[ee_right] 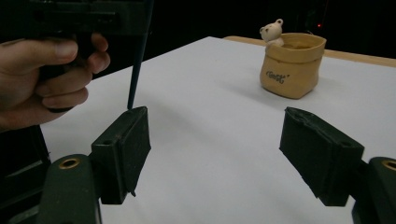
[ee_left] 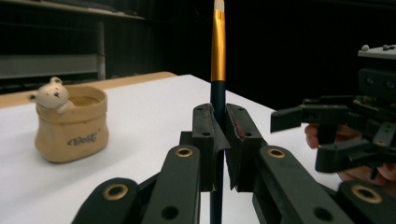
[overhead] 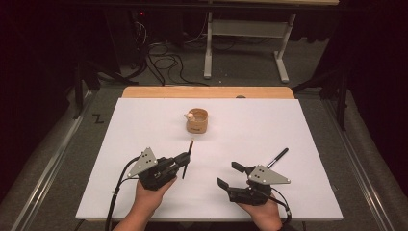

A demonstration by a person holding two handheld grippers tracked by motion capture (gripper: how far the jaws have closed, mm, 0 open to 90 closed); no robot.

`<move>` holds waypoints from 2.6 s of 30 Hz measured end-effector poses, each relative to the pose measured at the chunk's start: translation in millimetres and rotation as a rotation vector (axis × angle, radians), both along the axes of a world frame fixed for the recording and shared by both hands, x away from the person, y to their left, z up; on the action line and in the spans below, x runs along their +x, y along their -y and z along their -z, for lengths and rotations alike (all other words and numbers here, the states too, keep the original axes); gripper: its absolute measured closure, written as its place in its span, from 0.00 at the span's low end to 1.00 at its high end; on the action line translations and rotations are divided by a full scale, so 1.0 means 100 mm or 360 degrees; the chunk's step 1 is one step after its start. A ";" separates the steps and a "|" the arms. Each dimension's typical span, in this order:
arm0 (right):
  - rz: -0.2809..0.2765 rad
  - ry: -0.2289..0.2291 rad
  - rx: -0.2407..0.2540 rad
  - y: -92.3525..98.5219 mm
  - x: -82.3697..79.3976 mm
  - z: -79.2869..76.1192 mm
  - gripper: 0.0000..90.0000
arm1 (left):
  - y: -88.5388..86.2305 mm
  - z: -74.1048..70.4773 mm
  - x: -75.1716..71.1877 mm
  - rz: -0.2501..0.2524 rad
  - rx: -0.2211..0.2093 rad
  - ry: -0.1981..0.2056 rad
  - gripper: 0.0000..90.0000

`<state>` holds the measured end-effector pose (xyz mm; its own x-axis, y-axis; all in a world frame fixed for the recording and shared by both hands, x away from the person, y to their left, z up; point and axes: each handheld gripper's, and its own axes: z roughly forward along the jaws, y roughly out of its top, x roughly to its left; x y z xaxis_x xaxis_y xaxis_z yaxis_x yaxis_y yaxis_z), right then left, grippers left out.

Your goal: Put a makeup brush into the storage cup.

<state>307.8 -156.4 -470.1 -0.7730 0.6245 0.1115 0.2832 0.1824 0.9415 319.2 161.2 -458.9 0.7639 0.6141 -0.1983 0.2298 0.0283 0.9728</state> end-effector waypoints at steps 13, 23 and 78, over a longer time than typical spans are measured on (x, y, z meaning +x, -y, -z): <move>-0.0009 0.0032 -0.0078 0.00 -0.02 0.03 0.23 | -0.03 -0.05 0.09 -0.0129 -0.0003 0.0066 0.92; 0.0022 0.0028 -0.0116 0.21 0.00 0.04 0.20 | 0.07 -0.16 0.31 -0.0194 0.0026 0.0059 0.92; 0.0166 0.0042 -0.0110 0.78 0.03 0.08 0.12 | 0.35 -0.41 1.26 -0.0470 0.0068 0.0001 0.92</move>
<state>310.5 -234.6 -478.5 -0.7058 0.7069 0.0457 0.2790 0.2180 0.9352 444.7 126.3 -418.3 0.5511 0.8175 -0.1673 0.2173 0.0530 0.9747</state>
